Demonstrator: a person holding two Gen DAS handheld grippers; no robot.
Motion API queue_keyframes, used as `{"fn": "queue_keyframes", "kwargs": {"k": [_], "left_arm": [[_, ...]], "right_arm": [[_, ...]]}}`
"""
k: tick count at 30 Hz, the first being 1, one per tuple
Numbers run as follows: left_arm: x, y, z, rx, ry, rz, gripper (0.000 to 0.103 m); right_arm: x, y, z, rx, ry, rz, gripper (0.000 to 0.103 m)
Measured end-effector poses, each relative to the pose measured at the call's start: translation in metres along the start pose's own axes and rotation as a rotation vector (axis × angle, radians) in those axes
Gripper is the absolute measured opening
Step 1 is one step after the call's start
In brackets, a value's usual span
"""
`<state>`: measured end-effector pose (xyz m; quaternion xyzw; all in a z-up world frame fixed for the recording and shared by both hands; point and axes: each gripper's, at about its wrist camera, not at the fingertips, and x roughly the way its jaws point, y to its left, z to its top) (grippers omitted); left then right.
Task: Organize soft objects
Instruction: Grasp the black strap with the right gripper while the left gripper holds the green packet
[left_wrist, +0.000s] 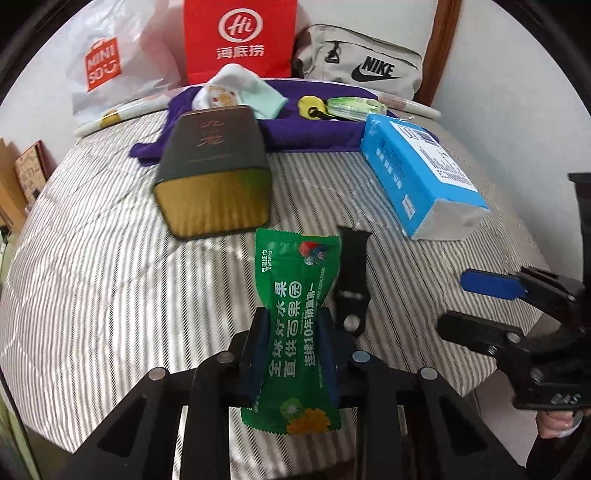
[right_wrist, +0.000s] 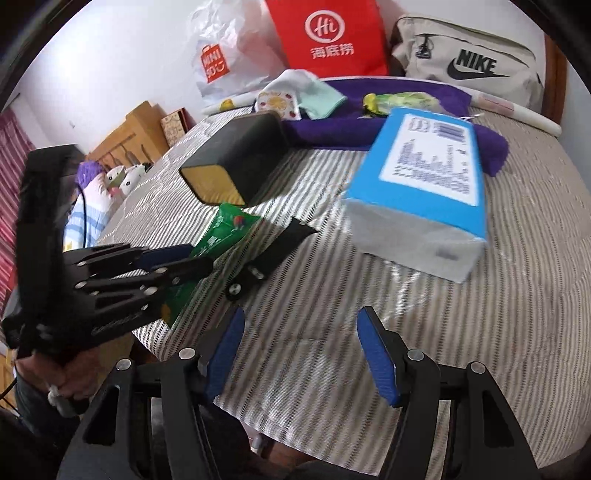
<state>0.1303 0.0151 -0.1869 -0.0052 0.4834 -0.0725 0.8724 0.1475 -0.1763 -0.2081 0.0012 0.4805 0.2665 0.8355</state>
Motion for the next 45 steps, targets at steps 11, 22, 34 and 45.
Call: {"fn": "queue_keyframes", "kwargs": {"k": [11, 22, 34, 45], "left_arm": [[-0.003, 0.060, -0.009, -0.122, -0.024, 0.123, 0.025], [0.003, 0.093, -0.015, -0.186, -0.042, 0.106, 0.026], [0.001, 0.098, -0.017, -0.210, -0.065, 0.058, 0.028], [0.000, 0.100, -0.019, -0.222, -0.063, 0.051, 0.028]], "right_arm": [[0.036, 0.031, 0.018, -0.038, 0.040, -0.017, 0.053], [0.066, 0.047, 0.034, -0.056, 0.036, -0.127, 0.054], [0.082, 0.062, 0.043, -0.119, 0.015, -0.205, 0.062], [0.070, 0.049, 0.037, -0.099, 0.026, -0.151, 0.026]]}}
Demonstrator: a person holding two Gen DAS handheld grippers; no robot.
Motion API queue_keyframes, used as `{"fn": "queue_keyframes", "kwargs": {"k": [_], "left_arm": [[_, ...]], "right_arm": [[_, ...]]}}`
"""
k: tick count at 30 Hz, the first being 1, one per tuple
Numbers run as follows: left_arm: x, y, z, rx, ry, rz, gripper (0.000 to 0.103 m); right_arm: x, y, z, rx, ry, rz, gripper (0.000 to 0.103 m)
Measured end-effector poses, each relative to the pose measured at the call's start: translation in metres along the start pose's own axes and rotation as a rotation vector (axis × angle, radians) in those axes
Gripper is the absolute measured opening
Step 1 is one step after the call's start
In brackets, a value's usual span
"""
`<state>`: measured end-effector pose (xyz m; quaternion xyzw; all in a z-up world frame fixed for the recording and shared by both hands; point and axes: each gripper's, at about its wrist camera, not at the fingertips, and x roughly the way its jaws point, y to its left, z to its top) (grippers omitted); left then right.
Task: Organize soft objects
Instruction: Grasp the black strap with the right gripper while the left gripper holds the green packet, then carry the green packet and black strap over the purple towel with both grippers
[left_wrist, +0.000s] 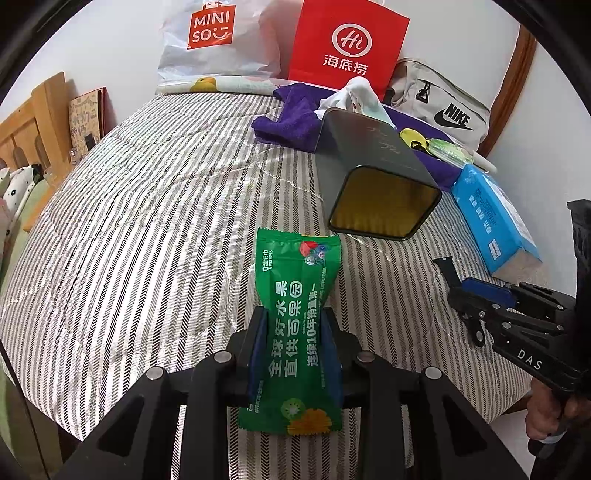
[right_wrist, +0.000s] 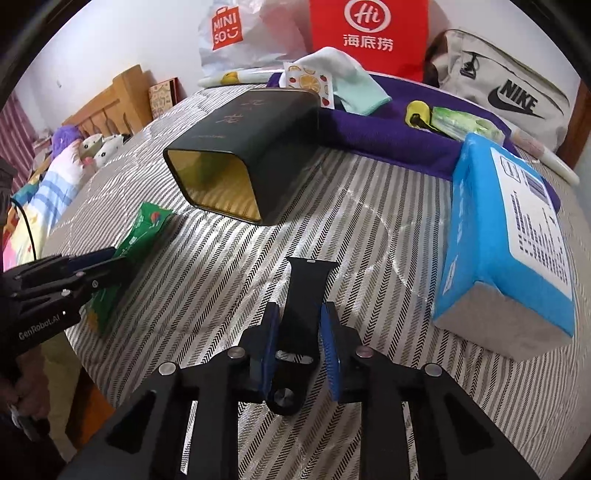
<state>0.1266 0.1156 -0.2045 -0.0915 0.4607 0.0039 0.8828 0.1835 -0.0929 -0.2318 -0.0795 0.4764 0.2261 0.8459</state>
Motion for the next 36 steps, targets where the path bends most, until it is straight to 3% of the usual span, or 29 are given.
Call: {"fn": "queue_keyframes", "kwargs": {"k": [4, 6, 14, 30, 36], "left_arm": [[0.000, -0.001, 0.000, 0.002, 0.004, 0.007, 0.028], [0.000, -0.003, 0.000, 0.003, 0.004, 0.009, 0.027], [-0.003, -0.004, 0.002, -0.014, 0.011, 0.003, 0.027], [-0.037, -0.033, 0.013, 0.024, -0.034, -0.008, 0.026], [-0.052, -0.046, 0.025, 0.030, -0.051, -0.042, 0.026]], "right_arm": [[0.002, 0.005, 0.000, -0.006, -0.035, -0.004, 0.029], [0.002, 0.007, -0.001, -0.029, -0.050, -0.030, 0.022], [-0.009, -0.005, -0.008, -0.002, -0.033, 0.038, 0.021], [-0.077, -0.051, -0.047, 0.048, -0.099, 0.015, 0.021], [-0.103, -0.065, -0.046, 0.061, -0.148, 0.010, 0.021]]}}
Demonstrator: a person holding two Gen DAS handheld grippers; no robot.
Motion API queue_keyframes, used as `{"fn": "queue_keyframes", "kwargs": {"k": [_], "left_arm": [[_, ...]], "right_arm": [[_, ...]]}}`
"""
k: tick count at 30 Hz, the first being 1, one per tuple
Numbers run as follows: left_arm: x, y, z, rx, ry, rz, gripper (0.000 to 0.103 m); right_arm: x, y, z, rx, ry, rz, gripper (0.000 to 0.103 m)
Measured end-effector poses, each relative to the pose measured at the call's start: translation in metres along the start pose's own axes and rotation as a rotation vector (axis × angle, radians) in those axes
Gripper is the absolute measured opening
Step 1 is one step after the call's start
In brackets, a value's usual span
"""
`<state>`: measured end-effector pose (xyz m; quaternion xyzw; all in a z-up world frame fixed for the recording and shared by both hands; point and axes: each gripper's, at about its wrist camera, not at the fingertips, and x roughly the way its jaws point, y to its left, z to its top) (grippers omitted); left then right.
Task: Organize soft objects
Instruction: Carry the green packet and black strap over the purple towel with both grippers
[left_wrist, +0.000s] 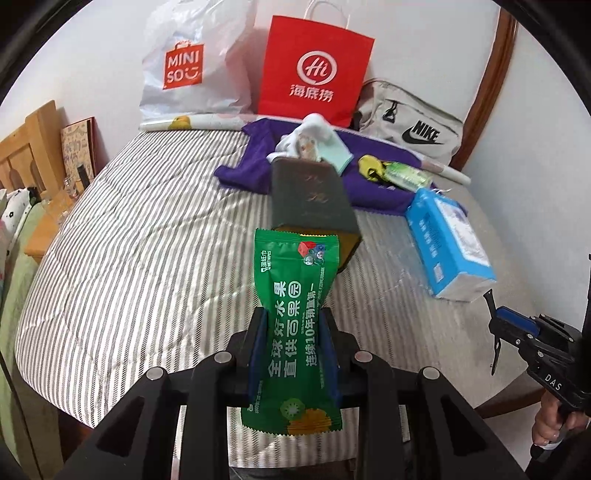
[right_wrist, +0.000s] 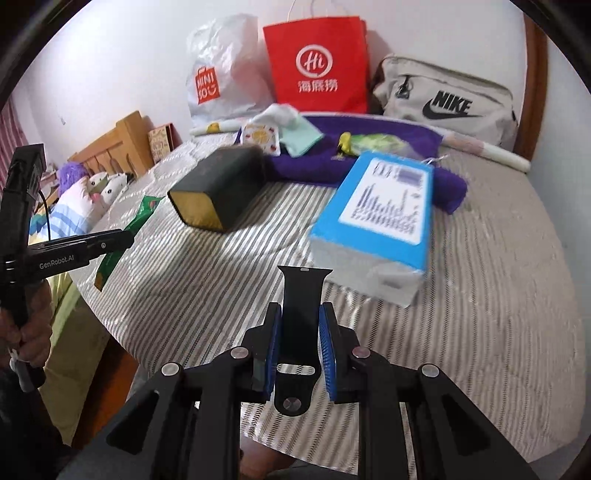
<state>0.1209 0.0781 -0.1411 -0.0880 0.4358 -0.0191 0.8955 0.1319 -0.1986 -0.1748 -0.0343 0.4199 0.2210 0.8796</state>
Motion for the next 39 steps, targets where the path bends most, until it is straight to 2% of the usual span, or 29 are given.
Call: {"fn": "queue_keyframes", "kwargs": {"k": [10, 18, 30, 39], "left_arm": [[-0.008, -0.018, 0.033, 0.037, -0.028, -0.017, 0.026], [-0.001, -0.022, 0.064, 0.053, -0.033, -0.019, 0.026], [0.033, -0.028, 0.120, 0.018, -0.017, -0.090, 0.026], [0.077, -0.033, 0.156, -0.015, 0.022, -0.137, 0.027]], "right_arm": [[-0.024, -0.012, 0.034, 0.006, -0.074, -0.014, 0.021], [-0.019, -0.025, 0.065, 0.010, -0.095, -0.008, 0.021], [0.012, -0.047, 0.127, -0.003, -0.118, -0.012, 0.021], [0.041, -0.069, 0.163, 0.004, -0.132, -0.027, 0.021]]}}
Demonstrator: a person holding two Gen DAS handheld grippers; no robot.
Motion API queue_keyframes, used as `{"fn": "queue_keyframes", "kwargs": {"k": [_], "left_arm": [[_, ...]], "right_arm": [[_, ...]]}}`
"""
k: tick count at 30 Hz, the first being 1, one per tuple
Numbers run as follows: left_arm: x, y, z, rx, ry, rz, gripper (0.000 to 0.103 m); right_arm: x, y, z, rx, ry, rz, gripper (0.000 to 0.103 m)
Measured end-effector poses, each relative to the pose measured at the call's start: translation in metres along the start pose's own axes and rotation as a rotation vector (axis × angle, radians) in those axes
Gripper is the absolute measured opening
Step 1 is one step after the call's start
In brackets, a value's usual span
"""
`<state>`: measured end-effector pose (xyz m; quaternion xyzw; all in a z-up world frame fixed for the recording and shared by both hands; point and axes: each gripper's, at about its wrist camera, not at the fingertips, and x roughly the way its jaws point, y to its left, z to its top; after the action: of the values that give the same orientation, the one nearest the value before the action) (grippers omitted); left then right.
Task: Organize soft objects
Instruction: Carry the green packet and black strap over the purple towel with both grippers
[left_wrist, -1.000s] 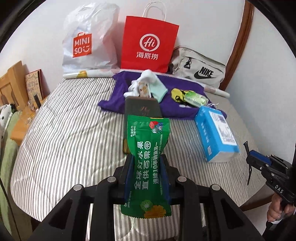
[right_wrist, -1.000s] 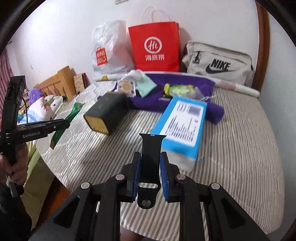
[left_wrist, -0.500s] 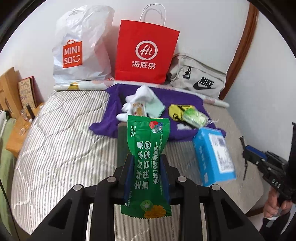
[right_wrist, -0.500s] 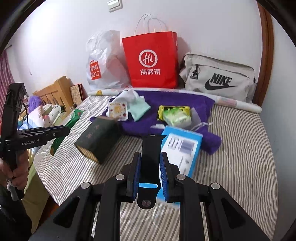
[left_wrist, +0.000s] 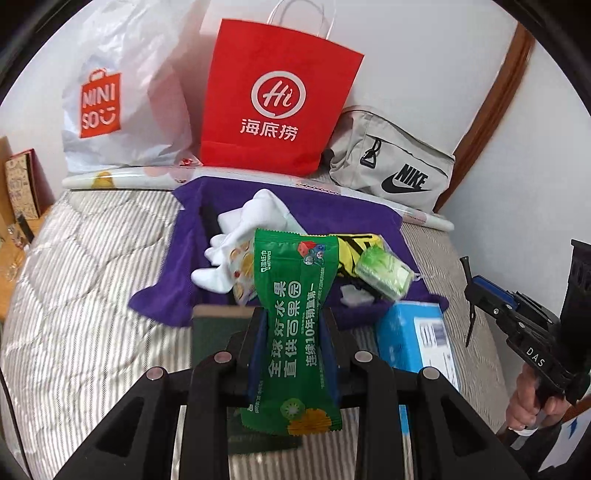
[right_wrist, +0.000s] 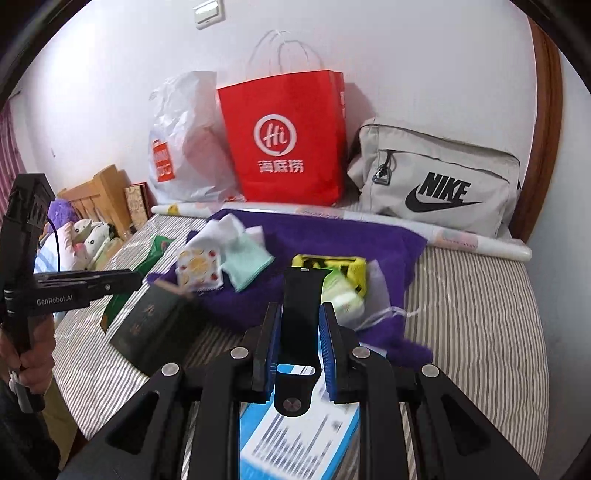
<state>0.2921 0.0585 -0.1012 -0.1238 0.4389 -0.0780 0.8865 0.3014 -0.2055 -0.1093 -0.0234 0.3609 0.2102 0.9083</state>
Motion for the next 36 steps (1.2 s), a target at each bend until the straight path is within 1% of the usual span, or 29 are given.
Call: {"fn": "queue_keyframes", "kwargs": {"k": [3, 15, 22, 26, 29, 32, 36], "left_arm": [[0.015, -0.001, 0.011, -0.002, 0.015, -0.020, 0.027], [0.061, -0.012, 0.046, 0.032, 0.044, -0.016, 0.027], [0.077, -0.017, 0.056, 0.045, 0.058, 0.003, 0.027], [0.086, -0.013, 0.061, 0.024, 0.076, 0.010, 0.027], [0.092, -0.012, 0.063, 0.020, 0.084, 0.014, 0.027], [0.097, -0.014, 0.063, 0.036, 0.092, 0.037, 0.027], [0.106, -0.014, 0.065, 0.040, 0.107, 0.039, 0.027]], "right_arm": [[0.013, -0.008, 0.010, 0.006, 0.004, -0.001, 0.021], [0.055, -0.034, 0.036, 0.009, 0.022, -0.025, 0.021], [0.074, -0.048, 0.044, 0.012, 0.034, -0.034, 0.021], [0.085, -0.053, 0.047, 0.017, 0.048, -0.038, 0.021], [0.093, -0.057, 0.047, 0.019, 0.060, -0.043, 0.021], [0.100, -0.060, 0.047, 0.021, 0.070, -0.048, 0.021], [0.112, -0.064, 0.044, 0.027, 0.093, -0.046, 0.021]]}}
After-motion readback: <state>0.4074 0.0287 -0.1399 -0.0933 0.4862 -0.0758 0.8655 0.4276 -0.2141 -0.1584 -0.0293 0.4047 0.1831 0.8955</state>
